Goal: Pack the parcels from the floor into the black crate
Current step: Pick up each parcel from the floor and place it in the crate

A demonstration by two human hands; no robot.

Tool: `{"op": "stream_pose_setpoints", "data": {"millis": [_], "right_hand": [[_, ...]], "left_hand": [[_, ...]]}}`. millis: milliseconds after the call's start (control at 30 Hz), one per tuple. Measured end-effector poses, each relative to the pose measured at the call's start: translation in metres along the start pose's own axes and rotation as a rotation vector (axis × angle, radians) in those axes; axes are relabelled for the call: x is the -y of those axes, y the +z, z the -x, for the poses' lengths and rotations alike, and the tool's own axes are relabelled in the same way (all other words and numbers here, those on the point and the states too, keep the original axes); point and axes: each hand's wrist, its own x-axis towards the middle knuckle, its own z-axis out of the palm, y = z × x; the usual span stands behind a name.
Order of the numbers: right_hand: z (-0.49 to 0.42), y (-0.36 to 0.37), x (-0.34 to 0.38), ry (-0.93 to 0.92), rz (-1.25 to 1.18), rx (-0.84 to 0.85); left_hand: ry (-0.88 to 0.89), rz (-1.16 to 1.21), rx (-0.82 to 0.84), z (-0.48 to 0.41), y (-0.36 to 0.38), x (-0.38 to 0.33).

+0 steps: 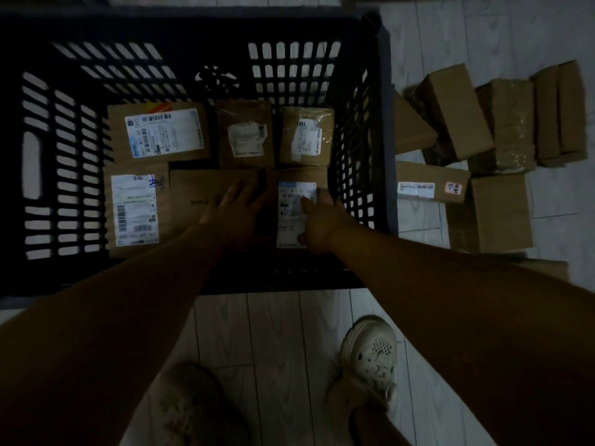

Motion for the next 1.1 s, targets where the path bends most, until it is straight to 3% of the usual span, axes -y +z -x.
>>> {"op": "stream_pose_setpoints", "data": {"millis": [167, 500, 667, 833, 1100], "right_hand": [[0.092, -0.055, 0.009, -0.129, -0.001, -0.069], [0.344, -0.195, 0.029, -0.073, -0.078, -0.098], [0.449, -0.237, 0.022, -0.125, -0.078, -0.191], [0.545, -0.263, -0.018, -0.007, -0.061, -0.387], [0.688, -0.275, -0.086, 0.122, -0.030, -0.560]], "left_hand": [[-0.126, 0.125, 0.068, 0.083, -0.051, 0.001], [-0.242, 0.214, -0.067, 0.334, -0.212, -0.084], [-0.130, 0.115, -0.212, 0.415, -0.256, -0.128], [-0.120, 0.170, -0.344, 0.458, -0.293, -0.175], [0.037, 0.261, -0.355, 0.518, -0.339, -0.267]]}}
